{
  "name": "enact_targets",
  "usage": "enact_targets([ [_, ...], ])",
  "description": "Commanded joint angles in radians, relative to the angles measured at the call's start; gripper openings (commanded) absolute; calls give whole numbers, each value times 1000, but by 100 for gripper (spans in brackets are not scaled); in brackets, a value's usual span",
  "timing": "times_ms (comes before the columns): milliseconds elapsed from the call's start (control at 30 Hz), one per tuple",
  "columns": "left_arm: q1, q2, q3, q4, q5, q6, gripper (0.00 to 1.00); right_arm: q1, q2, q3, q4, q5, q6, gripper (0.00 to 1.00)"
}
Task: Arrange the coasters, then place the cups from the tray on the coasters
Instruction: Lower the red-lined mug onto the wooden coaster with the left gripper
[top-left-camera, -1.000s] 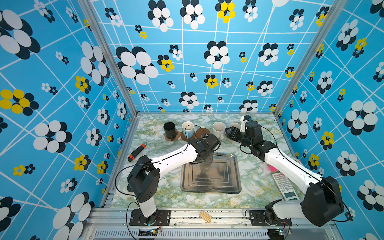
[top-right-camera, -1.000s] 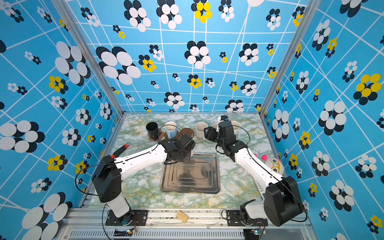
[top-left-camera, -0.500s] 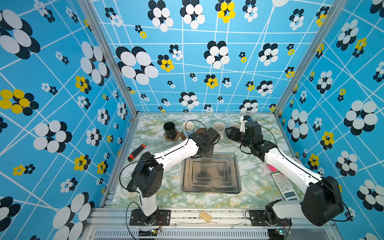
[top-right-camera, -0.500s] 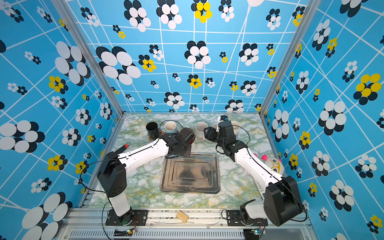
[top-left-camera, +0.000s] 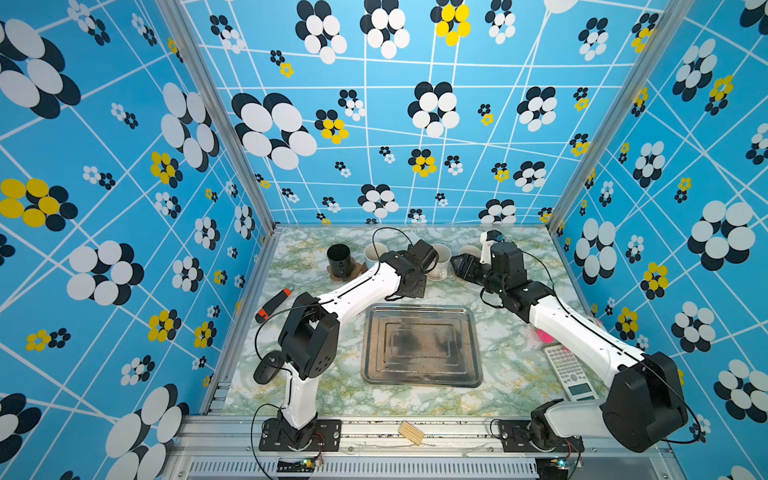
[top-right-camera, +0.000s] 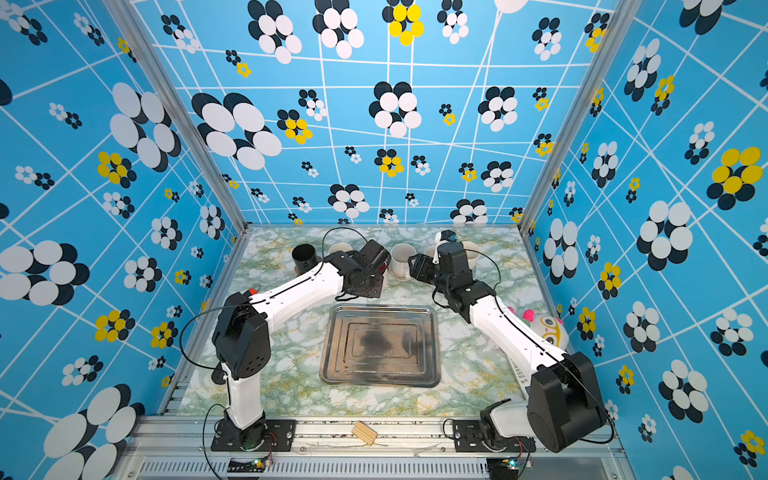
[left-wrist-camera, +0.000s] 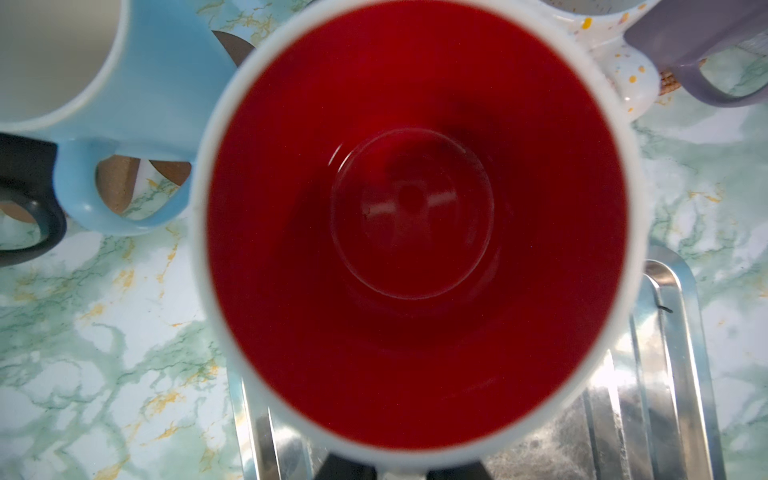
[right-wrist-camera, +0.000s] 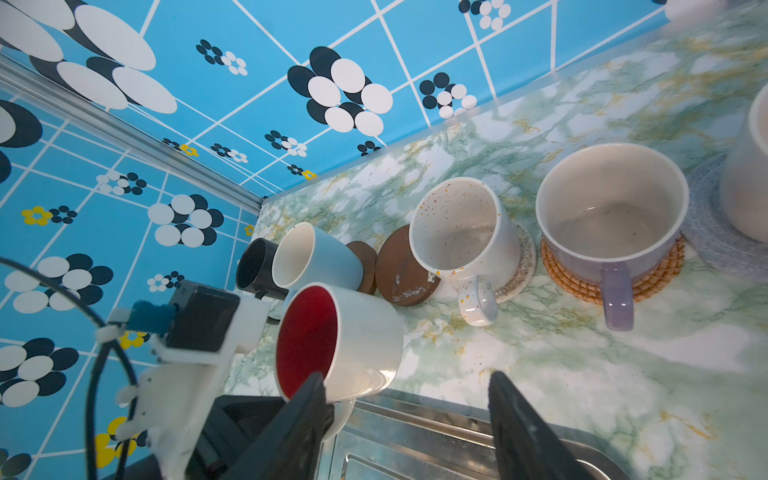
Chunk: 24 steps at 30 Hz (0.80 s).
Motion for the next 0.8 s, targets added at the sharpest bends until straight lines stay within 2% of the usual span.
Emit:
enact_targets([
  [0, 20, 17, 65, 20, -28, 29, 0, -11, -13, 19, -37, 2, -29, 64],
  [400, 62, 137, 207, -11, -28, 45, 0, -19, -2, 20, -37, 8, -34, 64],
  [767, 99, 174, 247, 11, -53, 51, 0, -22, -2, 26, -52, 9, -37, 64],
])
